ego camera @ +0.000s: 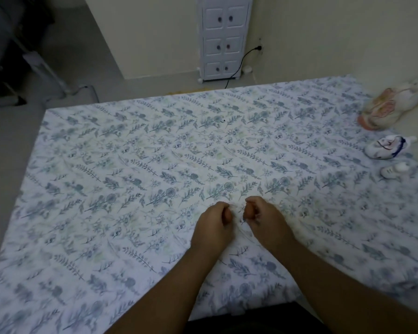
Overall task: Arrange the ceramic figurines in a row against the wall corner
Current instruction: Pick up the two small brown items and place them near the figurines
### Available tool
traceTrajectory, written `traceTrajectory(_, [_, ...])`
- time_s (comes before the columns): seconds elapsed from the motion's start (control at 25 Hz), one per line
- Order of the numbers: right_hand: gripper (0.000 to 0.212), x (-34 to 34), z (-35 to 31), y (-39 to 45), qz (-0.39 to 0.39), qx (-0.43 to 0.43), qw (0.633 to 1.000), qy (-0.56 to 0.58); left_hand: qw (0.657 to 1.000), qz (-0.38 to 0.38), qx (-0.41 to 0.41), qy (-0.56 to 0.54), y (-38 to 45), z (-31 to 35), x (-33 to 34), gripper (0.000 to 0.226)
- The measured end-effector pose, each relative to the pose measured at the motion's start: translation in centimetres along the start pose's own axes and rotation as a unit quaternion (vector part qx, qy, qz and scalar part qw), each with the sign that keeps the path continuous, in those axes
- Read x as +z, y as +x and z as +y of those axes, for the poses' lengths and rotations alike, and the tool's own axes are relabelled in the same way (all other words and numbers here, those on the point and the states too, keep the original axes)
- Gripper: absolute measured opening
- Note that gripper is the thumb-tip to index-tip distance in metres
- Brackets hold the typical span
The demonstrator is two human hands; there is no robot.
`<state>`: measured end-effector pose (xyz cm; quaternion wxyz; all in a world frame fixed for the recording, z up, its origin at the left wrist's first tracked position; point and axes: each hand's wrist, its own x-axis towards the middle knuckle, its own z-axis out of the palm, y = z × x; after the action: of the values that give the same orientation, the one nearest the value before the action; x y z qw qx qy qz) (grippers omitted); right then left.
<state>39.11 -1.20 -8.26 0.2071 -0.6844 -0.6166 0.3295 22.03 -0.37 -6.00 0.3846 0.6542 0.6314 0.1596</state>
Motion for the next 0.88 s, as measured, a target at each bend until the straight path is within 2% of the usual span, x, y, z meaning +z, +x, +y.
traceTrajectory(0.2, [0.031,-2.8,1.0,-1.7,0.065,0.05,0.993,0.086,0.996,-0.02,0.08,-0.029,1.2,2.1,1.4,0.016])
traceTrajectory(0.36, [0.019,-7.9,5.6,-3.2,0.152,0.118,0.97,0.15,0.986,-0.079,0.142,-0.023,3.7,7.9,6.1,0.019])
traceTrajectory(0.6, [0.022,-18.9,17.0,-5.3,0.268,0.196,0.927,0.174,0.955,-0.188,0.231,-0.007,7.8,20.1,18.1,0.032])
traceTrajectory(0.72, [0.023,-23.3,22.6,-5.6,0.306,0.222,0.911,0.167,0.936,-0.214,0.28,0.002,10.0,26.2,24.1,0.029])
traceTrajectory(0.88, [0.019,-25.7,28.2,-4.9,0.355,0.241,0.883,0.189,0.917,-0.237,0.321,-0.005,13.2,31.5,30.3,0.034])
